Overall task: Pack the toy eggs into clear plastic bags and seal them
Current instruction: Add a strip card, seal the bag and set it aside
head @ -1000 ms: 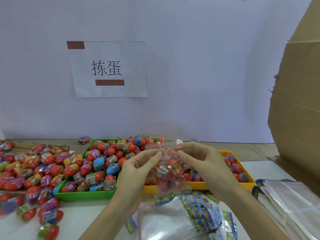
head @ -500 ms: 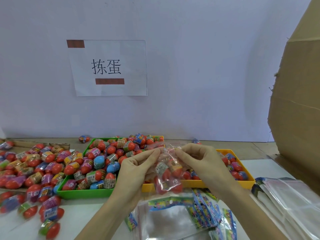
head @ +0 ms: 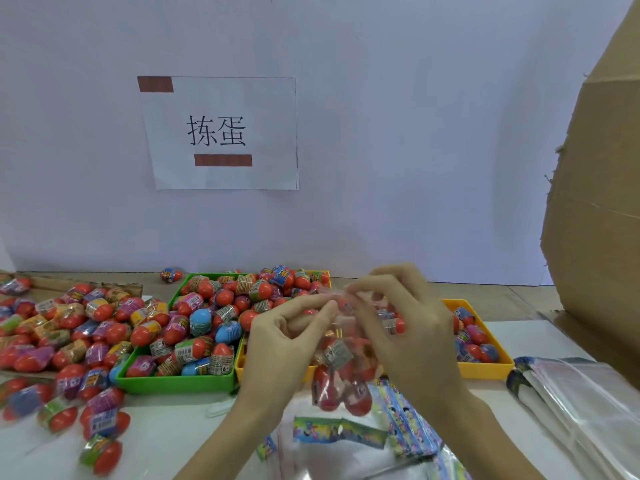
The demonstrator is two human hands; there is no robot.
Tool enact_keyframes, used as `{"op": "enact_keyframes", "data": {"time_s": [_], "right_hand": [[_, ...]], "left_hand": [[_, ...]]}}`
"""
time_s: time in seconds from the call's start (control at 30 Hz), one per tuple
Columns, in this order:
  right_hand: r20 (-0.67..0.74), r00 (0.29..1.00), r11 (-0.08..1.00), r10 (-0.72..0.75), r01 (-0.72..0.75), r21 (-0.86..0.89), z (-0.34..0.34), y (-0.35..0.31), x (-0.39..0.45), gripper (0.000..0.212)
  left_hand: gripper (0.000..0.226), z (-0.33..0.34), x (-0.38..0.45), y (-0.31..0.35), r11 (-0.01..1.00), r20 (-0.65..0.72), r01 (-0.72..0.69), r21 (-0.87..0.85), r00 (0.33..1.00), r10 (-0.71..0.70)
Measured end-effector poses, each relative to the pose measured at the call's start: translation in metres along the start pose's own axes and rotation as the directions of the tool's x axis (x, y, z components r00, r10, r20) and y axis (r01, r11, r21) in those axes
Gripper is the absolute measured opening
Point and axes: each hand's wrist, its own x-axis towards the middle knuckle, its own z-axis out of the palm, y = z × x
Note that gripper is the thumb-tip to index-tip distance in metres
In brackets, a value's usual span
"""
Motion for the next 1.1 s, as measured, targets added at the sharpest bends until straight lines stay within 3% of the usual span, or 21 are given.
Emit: {"op": "enact_keyframes", "data": {"time_s": [0.1,0.37,0.63,0.83,1.1], "right_hand": [[0.077,0.996,0.999,-0.032,0.029,0.044,0.004,-0.001,-0.003,0.008],[0.117,0.993,1.000,-0.011,0.009,0.018,0.002,0.005,-0.003,0.013],[0.188,0.978,0.994,-0.091,0.100,-0.038,-0.005,0.006,0.002,0.026],[0.193,0.969,0.976,-0.156,0.181,-0.117,-0.002,0.007,0.000,0.014],[0.151,0.977,0.978,-0.153,0.172,-0.122,0.001,0.008,-0.002,0.005]], "left_hand": [[0.014,0.005,-0.004,-0.002,0.998,0.036,-0.047,0.036,0.998,0.046],[0.024,0.004,-0.004,-0.007,0.990,0.099,-0.121,0.071,0.989,0.114],[0.020,0.002,-0.004,-0.013,0.910,0.093,-0.258,0.324,0.966,0.241],[0.019,0.003,-0.005,-0.012,0.895,0.076,-0.268,0.356,0.963,0.258],[0.019,0.006,-0.006,-0.013,0.891,0.102,-0.267,0.366,0.964,0.247]]}}
